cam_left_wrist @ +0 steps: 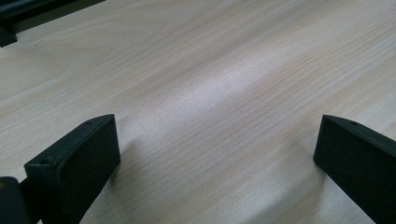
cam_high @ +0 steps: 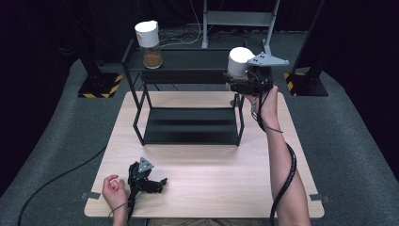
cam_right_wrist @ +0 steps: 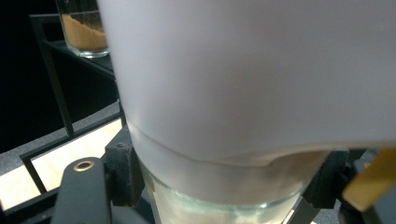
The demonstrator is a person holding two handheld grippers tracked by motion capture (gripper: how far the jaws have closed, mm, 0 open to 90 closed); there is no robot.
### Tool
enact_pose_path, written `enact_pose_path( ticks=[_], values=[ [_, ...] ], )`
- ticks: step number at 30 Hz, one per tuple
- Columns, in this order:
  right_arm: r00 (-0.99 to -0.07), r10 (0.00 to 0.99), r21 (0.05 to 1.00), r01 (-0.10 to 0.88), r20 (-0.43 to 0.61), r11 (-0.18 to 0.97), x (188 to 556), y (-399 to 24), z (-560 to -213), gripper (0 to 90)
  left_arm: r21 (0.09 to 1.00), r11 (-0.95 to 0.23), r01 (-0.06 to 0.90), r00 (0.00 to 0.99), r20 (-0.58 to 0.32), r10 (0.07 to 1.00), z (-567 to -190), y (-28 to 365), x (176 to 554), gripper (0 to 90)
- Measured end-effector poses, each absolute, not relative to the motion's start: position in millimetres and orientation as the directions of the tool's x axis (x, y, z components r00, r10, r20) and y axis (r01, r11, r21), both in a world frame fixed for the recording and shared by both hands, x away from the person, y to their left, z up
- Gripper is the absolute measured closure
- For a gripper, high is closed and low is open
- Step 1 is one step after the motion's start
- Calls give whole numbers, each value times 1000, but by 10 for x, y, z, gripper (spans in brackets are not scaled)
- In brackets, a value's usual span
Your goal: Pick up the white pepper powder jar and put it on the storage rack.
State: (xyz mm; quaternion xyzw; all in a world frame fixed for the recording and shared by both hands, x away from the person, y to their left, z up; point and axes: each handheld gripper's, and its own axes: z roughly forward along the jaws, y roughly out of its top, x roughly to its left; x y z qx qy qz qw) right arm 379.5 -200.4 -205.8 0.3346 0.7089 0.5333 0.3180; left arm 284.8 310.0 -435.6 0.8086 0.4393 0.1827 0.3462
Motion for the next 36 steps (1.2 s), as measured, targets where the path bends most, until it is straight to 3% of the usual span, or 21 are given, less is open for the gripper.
enact_pose_path(
  ticks=[36],
  values=[
    [-531, 844, 964, 175, -80, 201, 4170, -1815, -1652, 299, 720, -375, 584, 548, -9, 836, -4355, 3101, 2849, 0]
  ],
)
